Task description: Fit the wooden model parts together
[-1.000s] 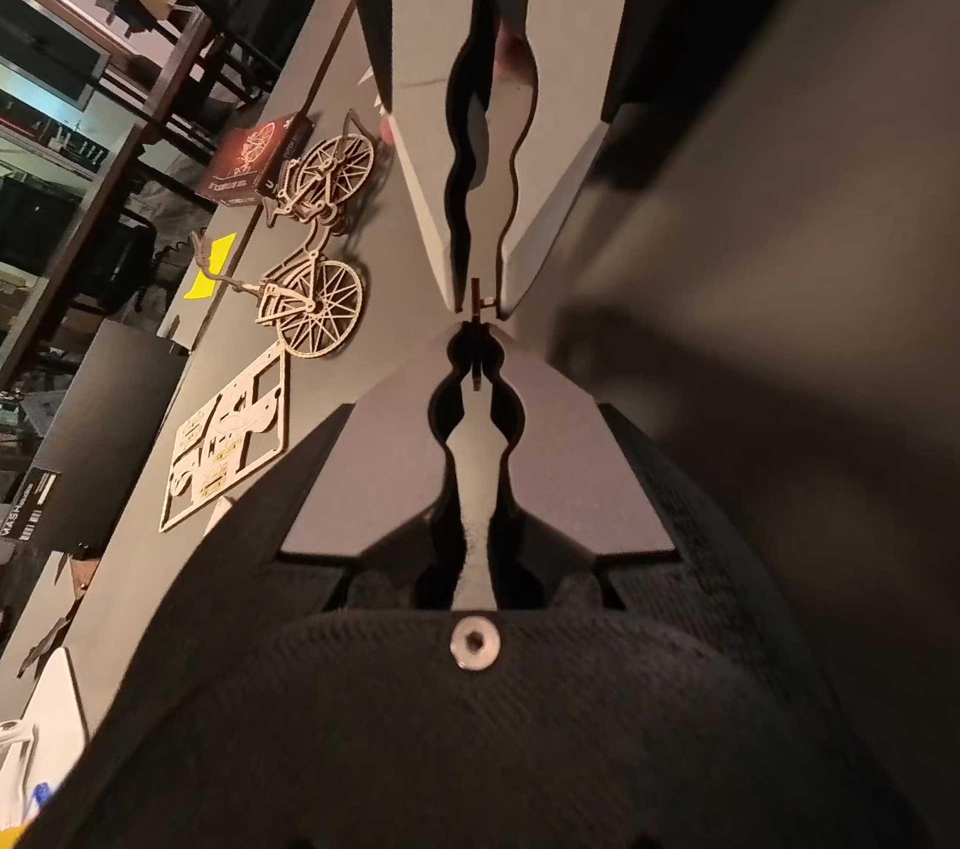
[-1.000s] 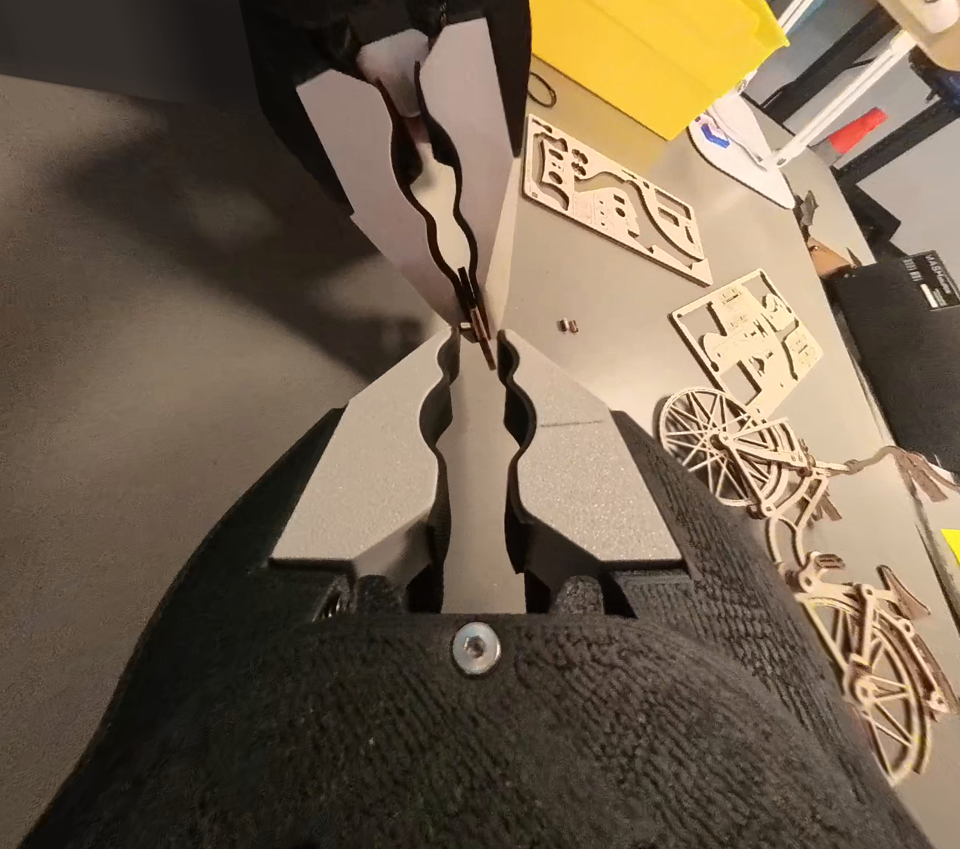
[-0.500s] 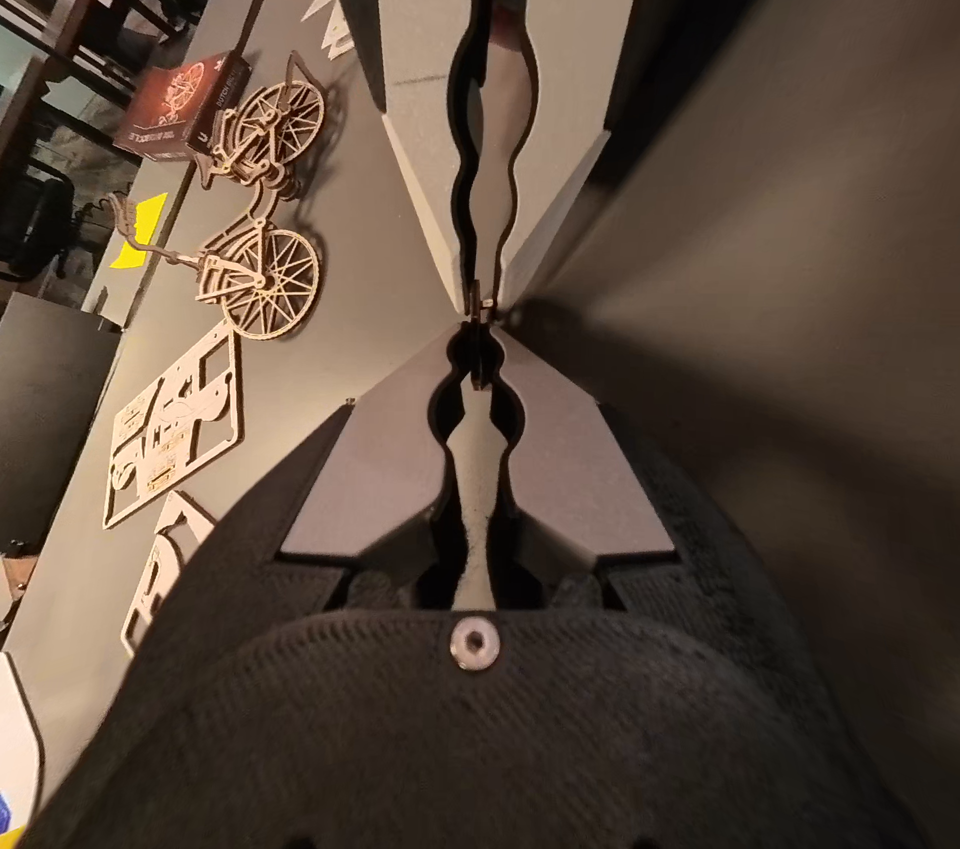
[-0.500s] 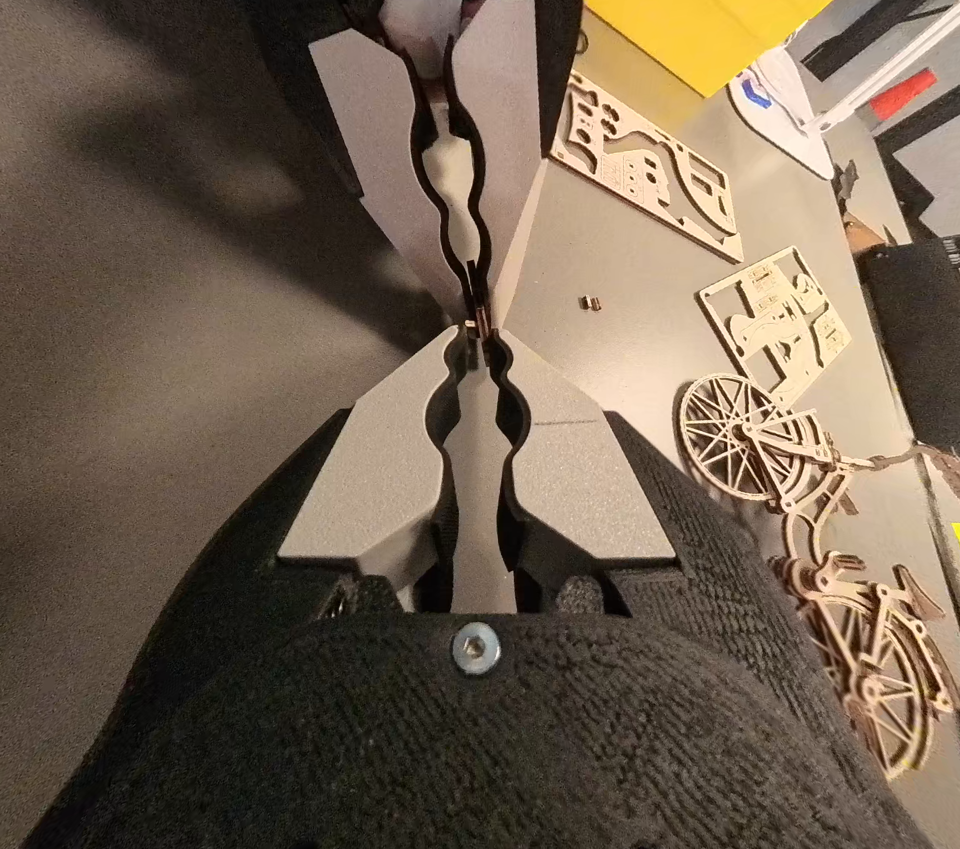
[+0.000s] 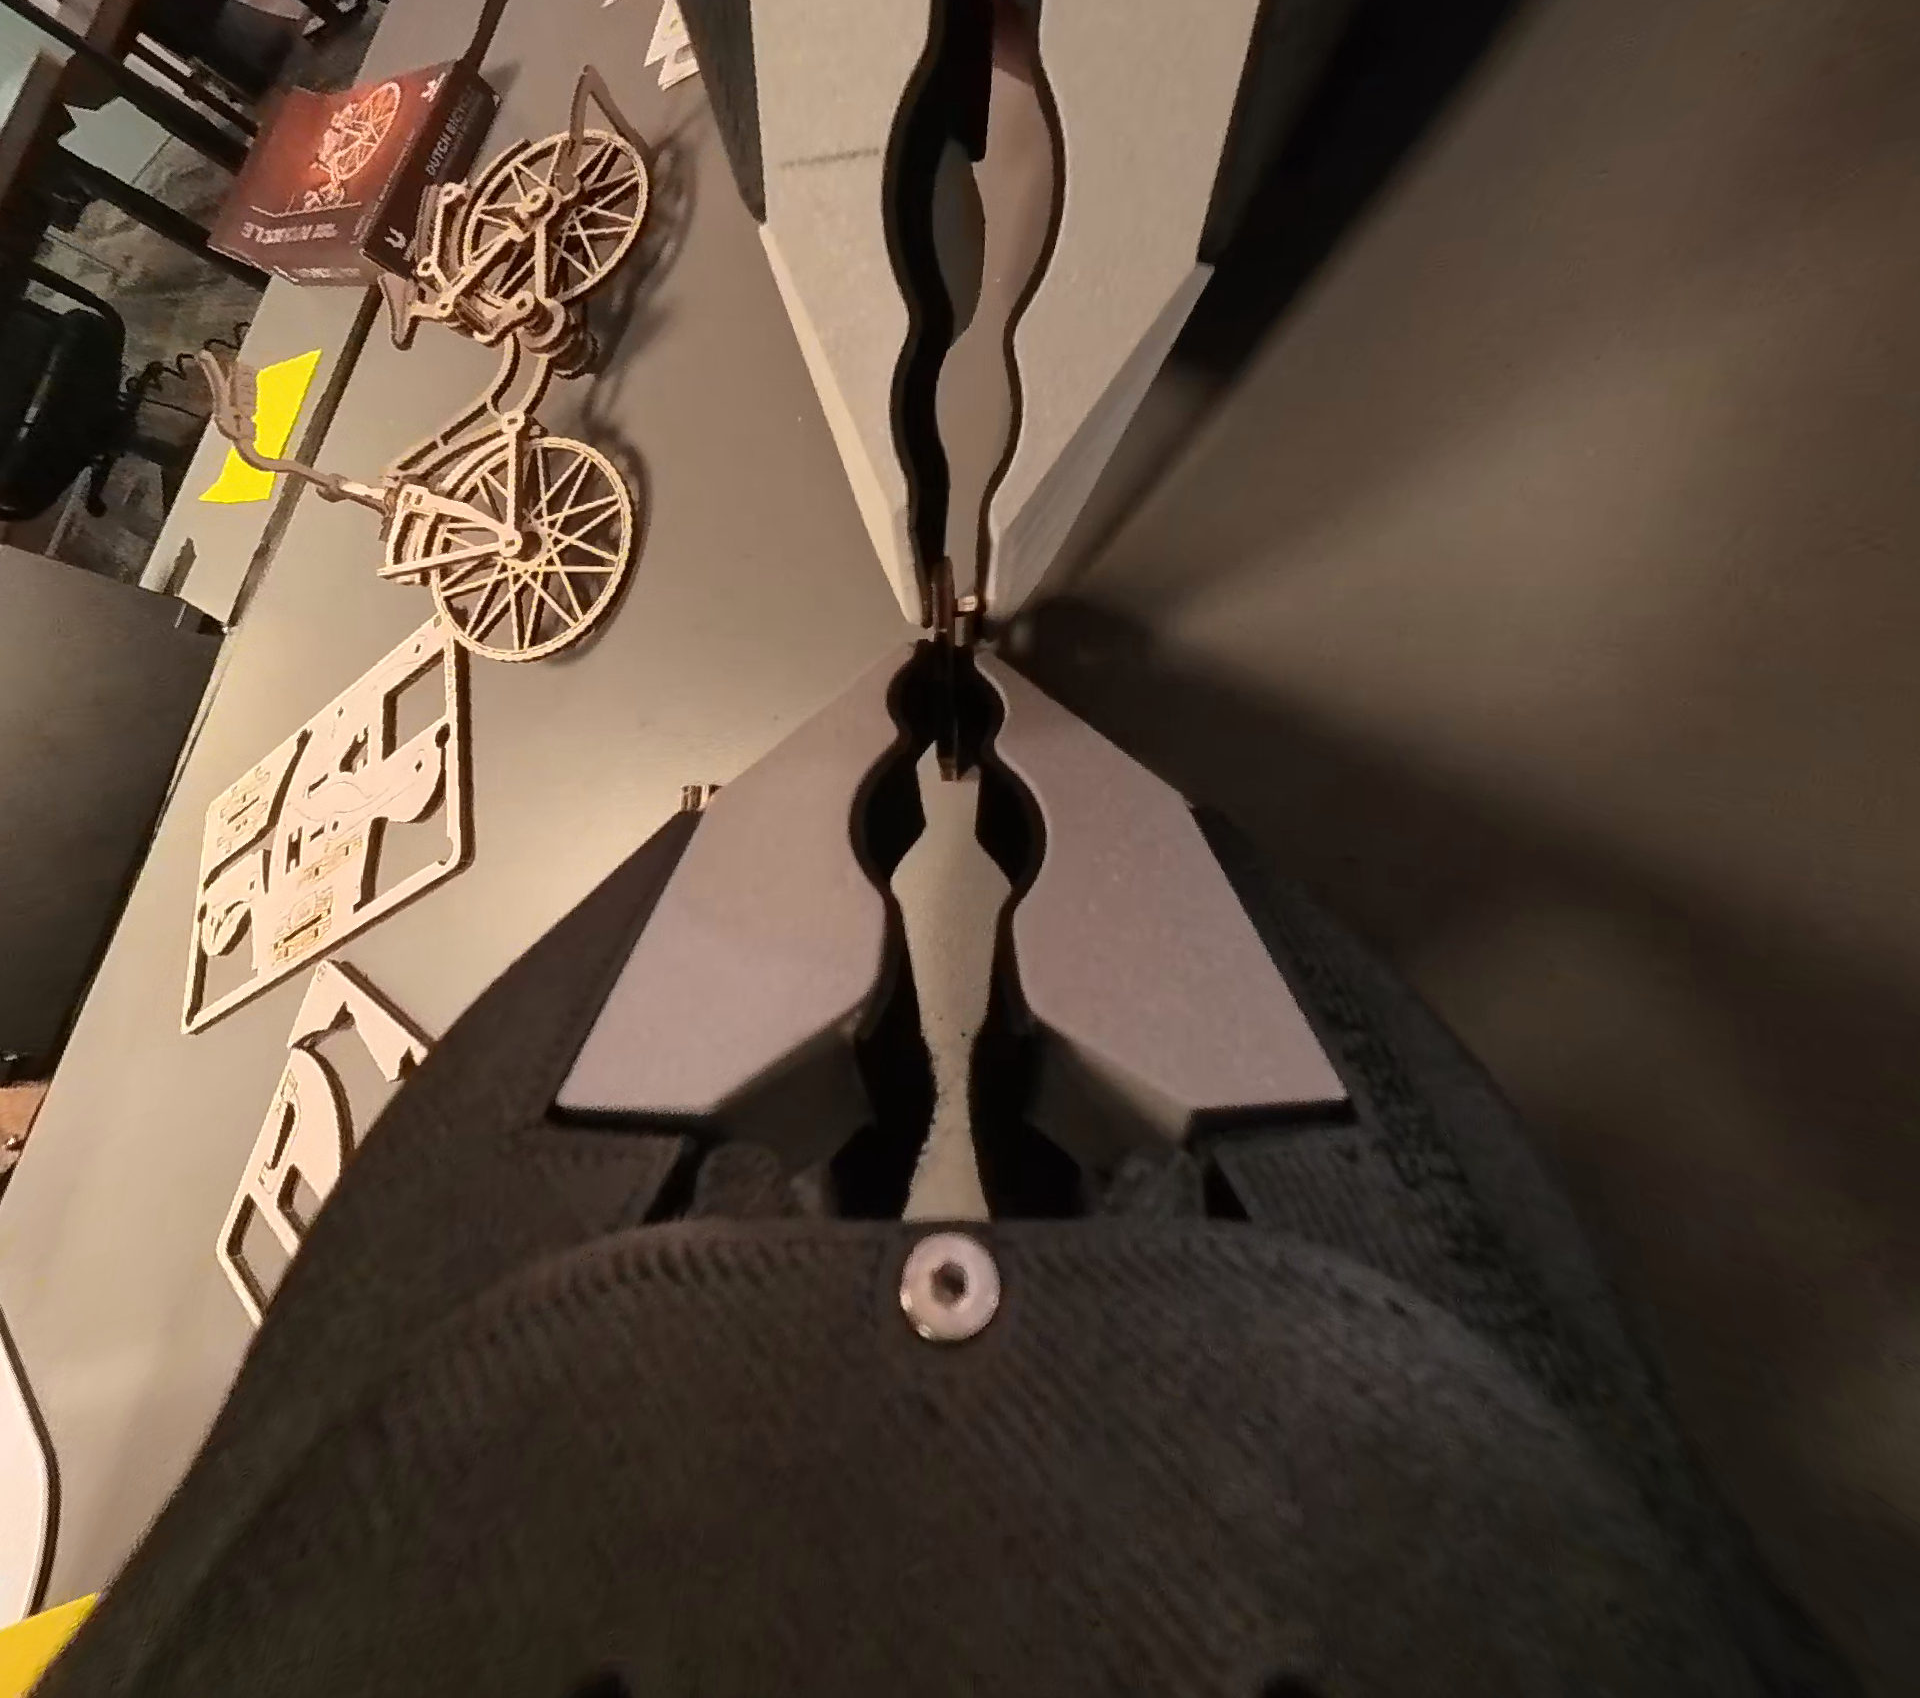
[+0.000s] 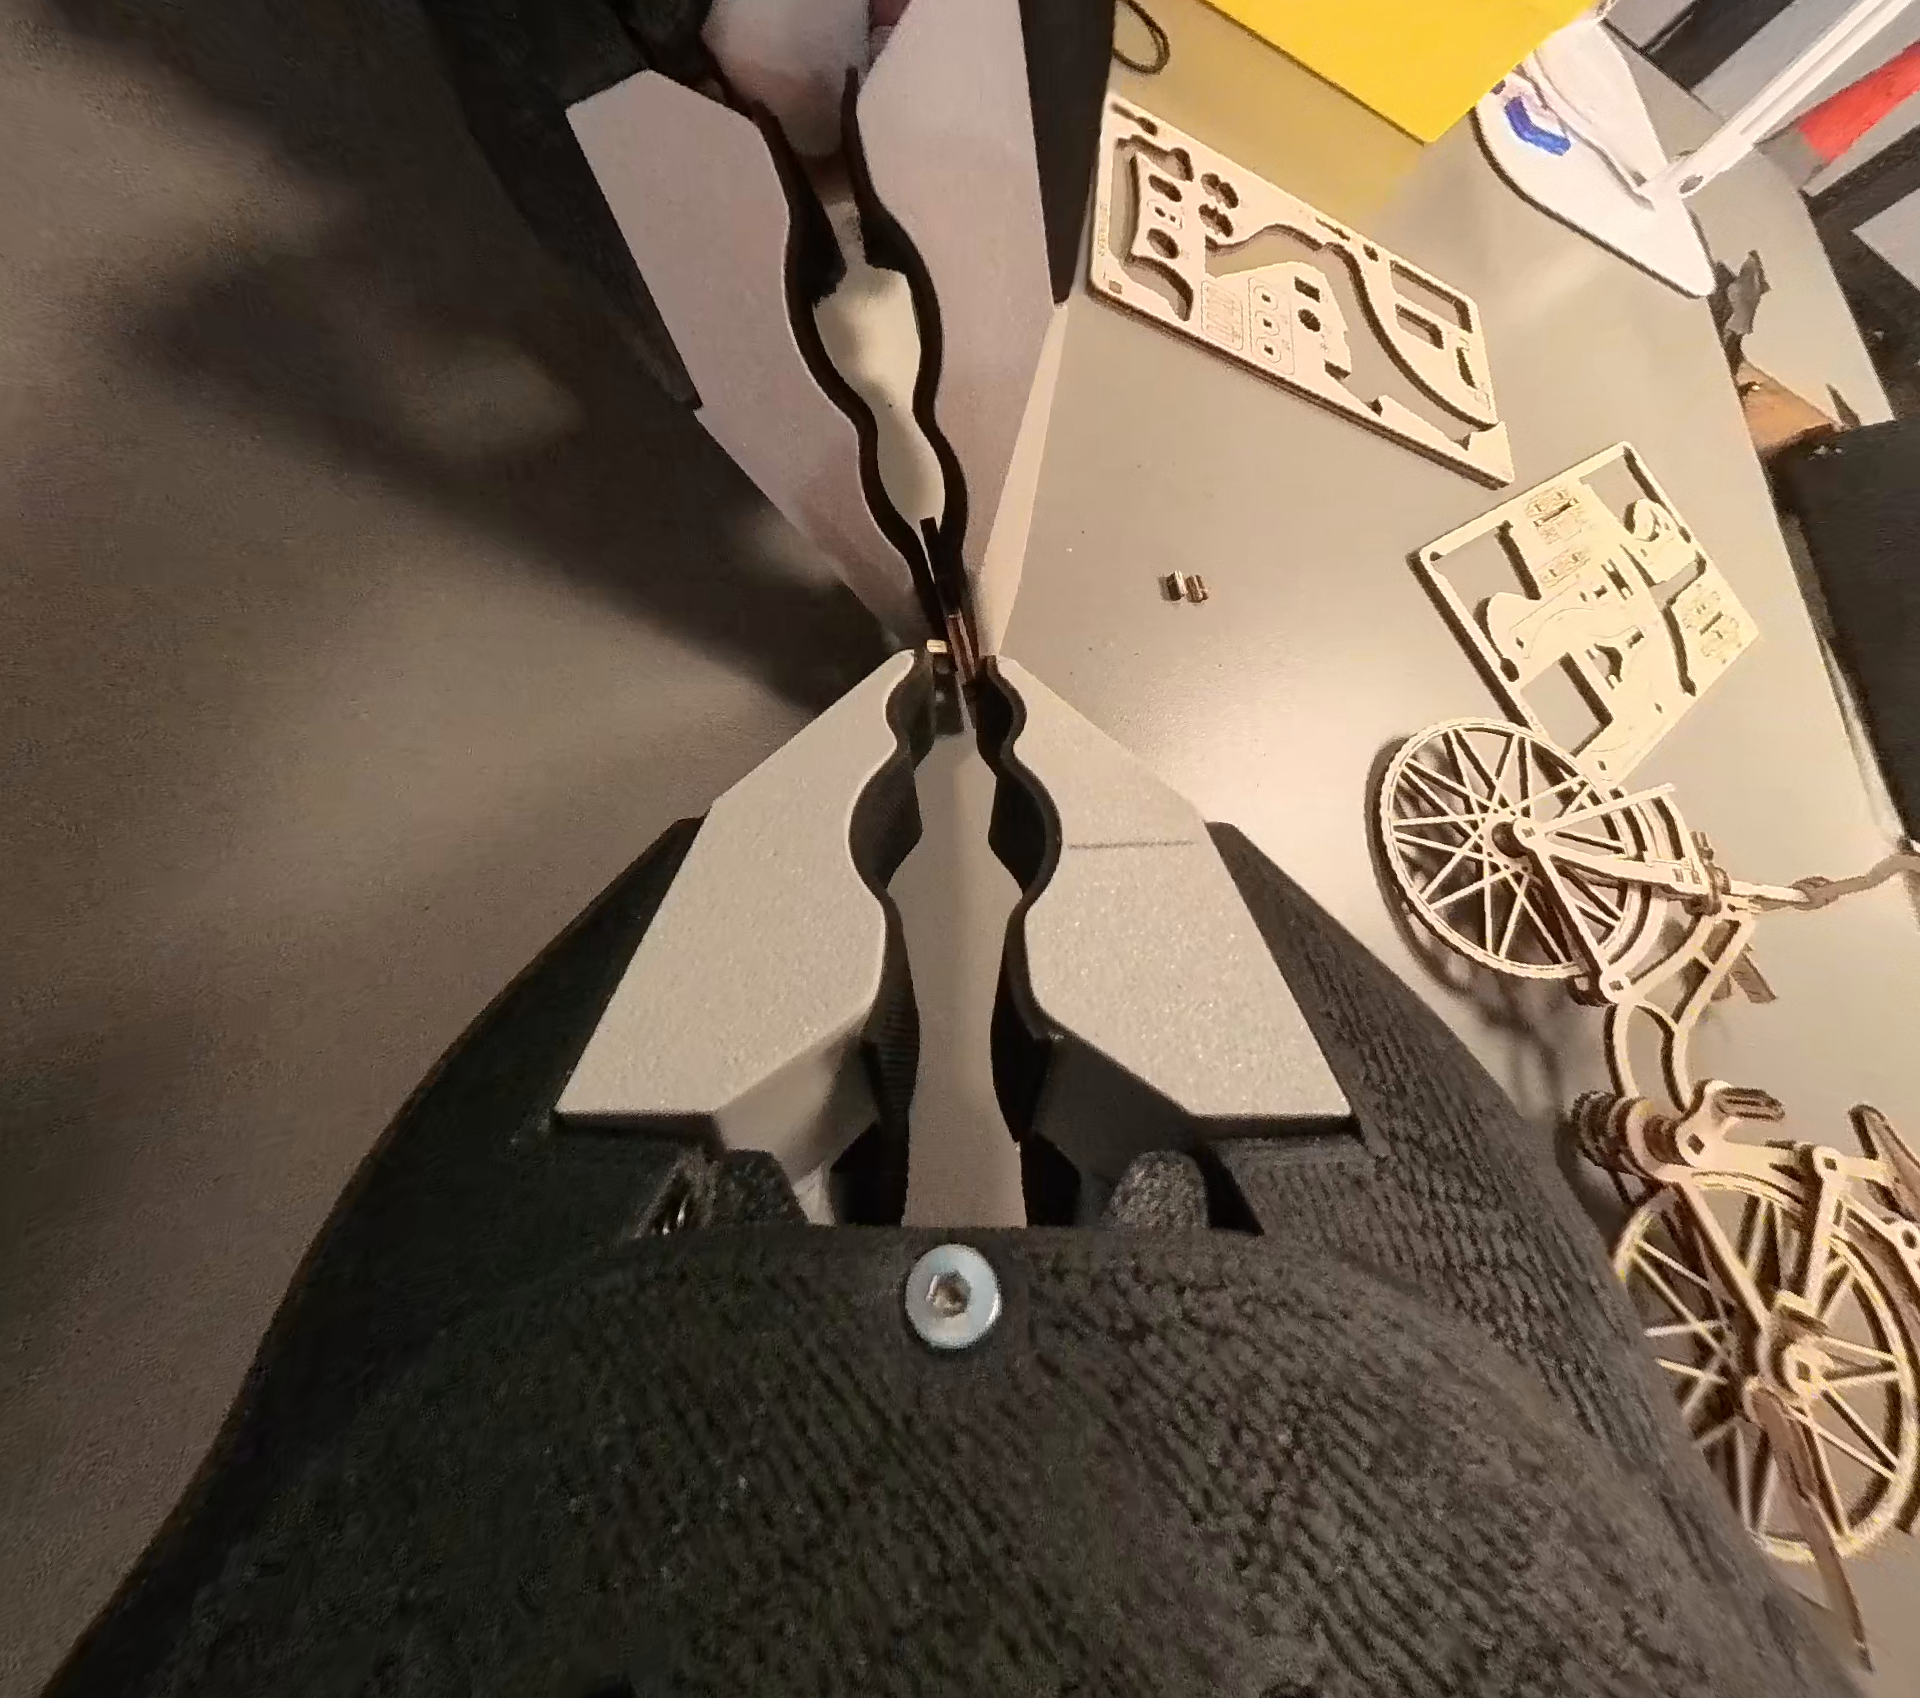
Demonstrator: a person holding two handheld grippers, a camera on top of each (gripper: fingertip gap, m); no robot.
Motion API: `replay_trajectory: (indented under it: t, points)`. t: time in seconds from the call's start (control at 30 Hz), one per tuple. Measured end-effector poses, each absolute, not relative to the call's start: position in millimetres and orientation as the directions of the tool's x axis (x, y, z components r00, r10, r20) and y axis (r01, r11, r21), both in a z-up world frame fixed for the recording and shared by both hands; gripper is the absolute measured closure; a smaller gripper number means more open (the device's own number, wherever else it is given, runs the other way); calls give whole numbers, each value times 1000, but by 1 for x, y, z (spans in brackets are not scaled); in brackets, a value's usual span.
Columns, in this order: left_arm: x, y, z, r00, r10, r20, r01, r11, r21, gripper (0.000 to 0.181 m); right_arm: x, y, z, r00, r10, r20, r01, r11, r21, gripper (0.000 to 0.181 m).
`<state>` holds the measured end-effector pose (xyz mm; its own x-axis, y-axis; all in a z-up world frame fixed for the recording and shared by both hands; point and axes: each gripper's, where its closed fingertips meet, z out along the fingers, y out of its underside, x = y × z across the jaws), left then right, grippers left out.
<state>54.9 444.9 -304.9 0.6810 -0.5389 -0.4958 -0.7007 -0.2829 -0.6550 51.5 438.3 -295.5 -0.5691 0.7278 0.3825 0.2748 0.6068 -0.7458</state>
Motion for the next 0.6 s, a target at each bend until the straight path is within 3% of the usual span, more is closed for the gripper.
replay_trajectory:
  t: [0.03, 0.33, 0.43, 0.6]
  points:
    - [55, 445, -305, 682, -541, -492, -699, -283, -657, 180, 52, 438, -295, -573, 729, 375, 277, 602, -749, 175]
    - [61, 442, -305, 648, -569, -506, -719, -240, -652, 180, 56, 435, -294, -640, 712, 289, 275, 564, -779, 179]
    - [60, 442, -305, 645, -565, -515, -724, -236, -649, 180, 57, 433, -294, -653, 696, 299, 253, 572, -780, 164]
    - [60, 443, -305, 648, -560, -516, -724, -240, -647, 179, 57, 433, -294, -646, 725, 240, 299, 529, -794, 172]
